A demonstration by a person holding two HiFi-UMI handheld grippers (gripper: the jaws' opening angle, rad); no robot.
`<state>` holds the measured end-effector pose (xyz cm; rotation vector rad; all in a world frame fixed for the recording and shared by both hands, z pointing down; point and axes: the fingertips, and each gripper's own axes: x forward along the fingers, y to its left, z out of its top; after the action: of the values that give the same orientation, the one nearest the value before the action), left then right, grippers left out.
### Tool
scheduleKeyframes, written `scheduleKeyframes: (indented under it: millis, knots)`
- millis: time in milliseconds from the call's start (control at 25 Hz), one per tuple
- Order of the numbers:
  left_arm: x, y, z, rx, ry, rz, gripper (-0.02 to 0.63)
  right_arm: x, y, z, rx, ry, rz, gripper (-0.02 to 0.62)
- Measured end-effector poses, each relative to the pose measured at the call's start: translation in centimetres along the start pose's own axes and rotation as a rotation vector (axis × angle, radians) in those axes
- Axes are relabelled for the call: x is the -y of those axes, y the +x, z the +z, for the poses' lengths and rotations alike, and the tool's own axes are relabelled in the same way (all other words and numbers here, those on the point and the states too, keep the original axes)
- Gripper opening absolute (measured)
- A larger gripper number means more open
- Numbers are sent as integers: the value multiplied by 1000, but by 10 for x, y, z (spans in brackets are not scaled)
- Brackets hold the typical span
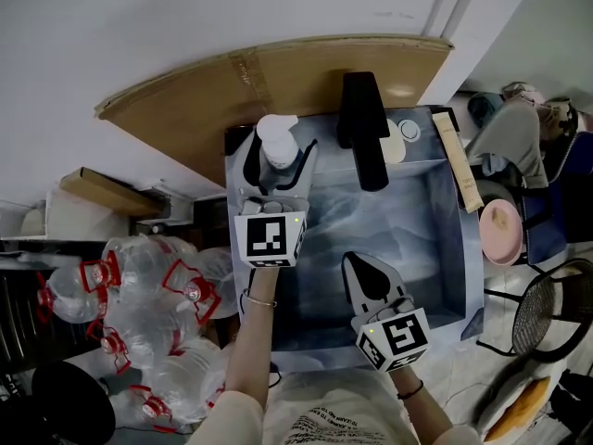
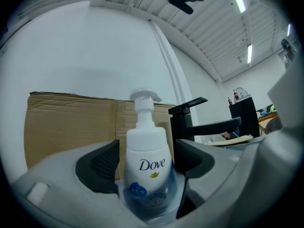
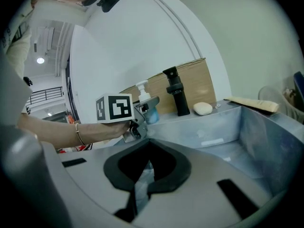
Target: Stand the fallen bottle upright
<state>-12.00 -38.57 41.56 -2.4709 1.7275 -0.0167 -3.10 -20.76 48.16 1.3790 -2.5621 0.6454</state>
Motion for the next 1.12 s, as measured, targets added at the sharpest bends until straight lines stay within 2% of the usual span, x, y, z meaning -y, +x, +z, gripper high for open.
scheduleKeyframes:
  millis: [200, 600, 880, 1120]
  knots:
    - [2, -13, 3, -35, -48, -15, 348, -3, -1, 15, 25, -22, 5, 3]
    - [9, -56, 12, -108, -56, -3, 337, -7, -8, 49, 86, -73, 6, 3]
    - [32, -91, 21, -166, -43, -73, 152, -12, -17, 68, 115, -113, 11, 3]
    - [43, -121, 39, -185, -31, -103, 80, -16, -25, 92, 161, -137, 21, 3]
